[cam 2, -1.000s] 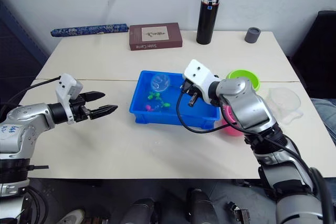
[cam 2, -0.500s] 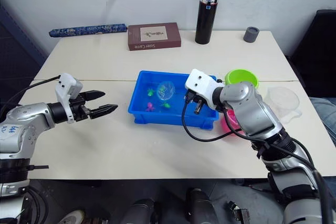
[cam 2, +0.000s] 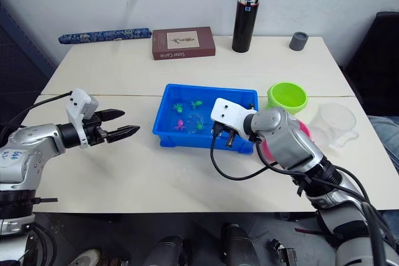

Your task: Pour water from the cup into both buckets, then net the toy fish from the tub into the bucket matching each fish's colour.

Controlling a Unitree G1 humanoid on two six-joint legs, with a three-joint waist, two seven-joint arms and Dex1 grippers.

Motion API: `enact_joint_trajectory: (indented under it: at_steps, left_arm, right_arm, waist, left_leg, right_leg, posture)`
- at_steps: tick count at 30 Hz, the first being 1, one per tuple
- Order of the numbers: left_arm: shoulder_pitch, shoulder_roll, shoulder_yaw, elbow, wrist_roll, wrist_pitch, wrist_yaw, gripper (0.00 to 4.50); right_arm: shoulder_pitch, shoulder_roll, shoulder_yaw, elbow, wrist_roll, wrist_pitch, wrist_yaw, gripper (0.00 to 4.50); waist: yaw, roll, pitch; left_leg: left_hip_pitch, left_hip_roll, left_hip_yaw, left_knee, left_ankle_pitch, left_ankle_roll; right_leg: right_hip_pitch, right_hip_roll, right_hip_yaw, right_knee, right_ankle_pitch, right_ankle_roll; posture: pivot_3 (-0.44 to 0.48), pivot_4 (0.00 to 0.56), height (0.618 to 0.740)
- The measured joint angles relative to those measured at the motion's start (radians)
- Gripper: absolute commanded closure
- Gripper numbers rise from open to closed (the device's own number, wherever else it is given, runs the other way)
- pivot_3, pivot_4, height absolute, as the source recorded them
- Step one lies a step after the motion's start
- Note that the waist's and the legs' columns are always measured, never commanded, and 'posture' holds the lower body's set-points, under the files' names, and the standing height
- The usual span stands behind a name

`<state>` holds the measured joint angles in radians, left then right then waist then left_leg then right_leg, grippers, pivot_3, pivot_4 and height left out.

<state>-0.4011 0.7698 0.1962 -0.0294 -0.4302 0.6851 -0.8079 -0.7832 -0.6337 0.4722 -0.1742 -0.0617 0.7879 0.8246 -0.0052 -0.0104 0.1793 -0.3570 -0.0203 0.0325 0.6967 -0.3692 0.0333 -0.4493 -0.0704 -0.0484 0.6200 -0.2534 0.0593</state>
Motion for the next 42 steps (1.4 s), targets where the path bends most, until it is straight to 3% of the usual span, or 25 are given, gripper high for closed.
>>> enact_joint_trajectory:
  at_steps: [10, 16, 30, 42]
  left_arm:
    - [0.019, -0.002, 0.002, -0.016, -0.003, 0.004, 0.009, 0.03]
    - [0.022, -0.002, 0.003, -0.043, -0.016, 0.003, 0.006, 0.03]
    - [-0.01, -0.002, -0.036, -0.045, -0.036, -0.03, -0.097, 0.03]
    - [-0.17, -0.067, -0.179, 0.004, -0.016, -0.212, -0.253, 0.03]
  right_arm:
    - [-0.05, 0.128, 0.028, 0.056, -0.005, 0.032, 0.008, 4.5]
    - [-0.085, 0.166, -0.047, 0.07, 0.054, 0.11, 0.014, 4.5]
    - [-0.059, -0.022, -0.259, 0.022, 0.212, 0.249, 0.061, 4.5]
    - [0.24, -0.258, -0.578, -0.137, 0.35, 0.182, 0.113, 4.5]
  waist:
    - [-0.002, 0.0, 0.0]
    - [-0.001, 0.0, 0.0]
    - [0.002, 0.0, 0.0]
    - [0.002, 0.001, 0.001]
  left_leg:
    - [0.0, 0.0, 0.0, 0.0, 0.0, 0.0]
    - [0.0, 0.0, -0.001, 0.0, 0.0, 0.0]
    - [-0.001, 0.0, -0.001, -0.003, 0.0, 0.0]
    - [-0.001, 0.0, -0.001, -0.005, 0.0, 0.0]
  right_leg:
    - [0.0, 0.0, -0.001, 0.0, 0.0, 0.0]
    - [0.0, -0.001, -0.001, 0.0, 0.0, 0.0]
    - [0.0, -0.001, -0.001, -0.003, 0.0, 0.0]
    - [0.0, 0.0, -0.003, -0.007, 0.0, 0.001]
  posture:
    - [0.0, 0.15, 0.74]
    - [0.0, 0.15, 0.74]
    - [0.0, 0.15, 0.74]
    - [0.0, 0.15, 0.74]
